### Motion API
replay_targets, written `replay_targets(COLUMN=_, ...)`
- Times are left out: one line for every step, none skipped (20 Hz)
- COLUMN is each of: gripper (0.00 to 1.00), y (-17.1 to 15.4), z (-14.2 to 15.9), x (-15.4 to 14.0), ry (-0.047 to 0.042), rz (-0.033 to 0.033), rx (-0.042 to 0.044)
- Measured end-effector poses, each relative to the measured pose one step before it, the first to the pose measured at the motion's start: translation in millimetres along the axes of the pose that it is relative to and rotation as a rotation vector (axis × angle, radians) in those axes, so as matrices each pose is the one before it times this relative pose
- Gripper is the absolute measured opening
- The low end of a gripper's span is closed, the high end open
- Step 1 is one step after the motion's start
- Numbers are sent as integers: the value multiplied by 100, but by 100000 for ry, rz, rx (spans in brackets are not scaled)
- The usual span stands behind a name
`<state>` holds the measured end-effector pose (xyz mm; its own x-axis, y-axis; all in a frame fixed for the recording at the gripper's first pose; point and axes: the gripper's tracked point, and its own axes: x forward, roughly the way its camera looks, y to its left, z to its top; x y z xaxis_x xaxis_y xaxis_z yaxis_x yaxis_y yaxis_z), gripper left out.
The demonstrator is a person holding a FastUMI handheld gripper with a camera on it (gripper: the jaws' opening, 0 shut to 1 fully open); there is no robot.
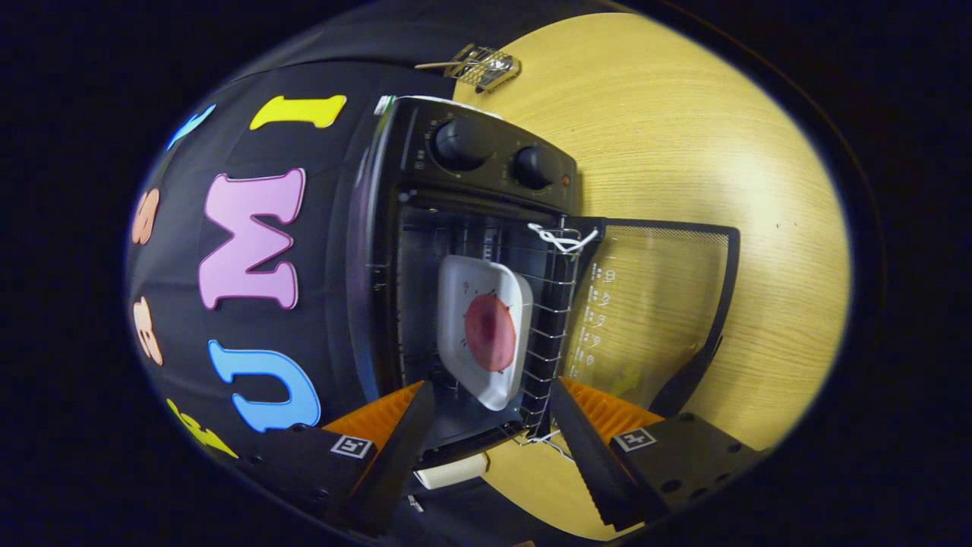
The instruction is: Open the toaster oven, put the food inside, and close the toaster oven door.
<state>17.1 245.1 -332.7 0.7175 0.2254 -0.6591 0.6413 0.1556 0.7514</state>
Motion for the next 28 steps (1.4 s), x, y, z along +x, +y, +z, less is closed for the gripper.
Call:
replay_targets(gripper=98, y=1341, z=394, x=-1096, ry=138, rz=4384, rx=-5692)
replay_targets(gripper=98, y=1415, z=423, x=-1296, ry=-47, rz=4375, rx=-6608)
replay_targets(gripper=98, y=984, z=421, x=-1070, ry=716, rz=2699, rx=-8542)
replay_targets(gripper=98, y=898, z=219, x=-1348, ry=57, rz=1847, rx=-10438)
replay_targets(gripper=98, y=531, z=226, x=-1183, ry=797, rz=676, rx=-12413)
replay_targets(gripper=98, y=711, z=266, x=-1015, ry=-446, rz=743, rx=-11352)
replay_targets(gripper=98, y=375, z=0, x=-897, ry=748, rz=502, rx=-10296)
replay_targets(gripper=98, y=305, z=-232, x=-1065, ry=1594, rz=-149, rx=-9113)
replay_targets(gripper=98, y=332, z=-378, x=-678, ry=1643, rz=325, rx=-7686)
replay_targets(gripper=98, y=405, z=-511, x=-547, ry=1607, rz=183, rx=-7050)
replay_targets(gripper=98, y=-33, z=-731, x=-310, ry=2534, rz=-163, rx=-6664)
replay_targets(gripper=98, y=-97, z=-939, x=-309, ry=1760, rz=-492, rx=-6310)
replay_targets(gripper=98, y=-352, z=-747, x=-260, ry=1268, rz=-468, rx=-6181)
replay_targets(gripper=98, y=-283, z=-1227, x=-382, ry=1833, rz=-1031, rx=-5404)
replay_targets(gripper=98, y=-127, z=-1236, x=-163, ry=2216, rz=-457, rx=-5010)
replay_targets(gripper=98, y=-227, z=-1540, x=-60, ry=2498, rz=-1016, rx=-4689)
replay_targets(gripper=98, y=-127, z=-1446, x=117, ry=2569, rz=-793, rx=-4199)
replay_targets(gripper=98, y=-211, z=-1780, x=387, ry=3413, rz=-967, rx=-3490)
replay_targets(gripper=98, y=-45, z=-1796, x=484, ry=4505, rz=-316, rx=-1694)
replay_targets(gripper=99, y=57, z=-1686, x=657, ry=3913, rz=-165, rx=-239)
replay_targets(gripper=99, y=-82, z=-1718, x=774, ry=3857, rz=-847, rx=-27)
replay_targets(gripper=99, y=-115, z=-1454, x=790, ry=3484, rz=-1154, rx=-198)
replay_targets(gripper=99, y=-201, z=-1054, x=756, ry=2325, rz=-1515, rx=-1106)
replay_targets(gripper=99, y=-277, z=-1100, x=837, ry=2111, rz=-1890, rx=-1394)
replay_targets(gripper=99, y=-236, z=-801, x=850, ry=1904, rz=-1655, rx=-893)
replay_targets(gripper=99, y=76, z=-97, x=727, ry=1282, rz=-1724, rx=-520)
replay_targets(gripper=99, y=-239, z=-263, x=691, ry=930, rz=-2190, rx=-40)
replay_targets(gripper=99, y=-167, z=-144, x=732, ry=834, rz=-1839, rx=363)
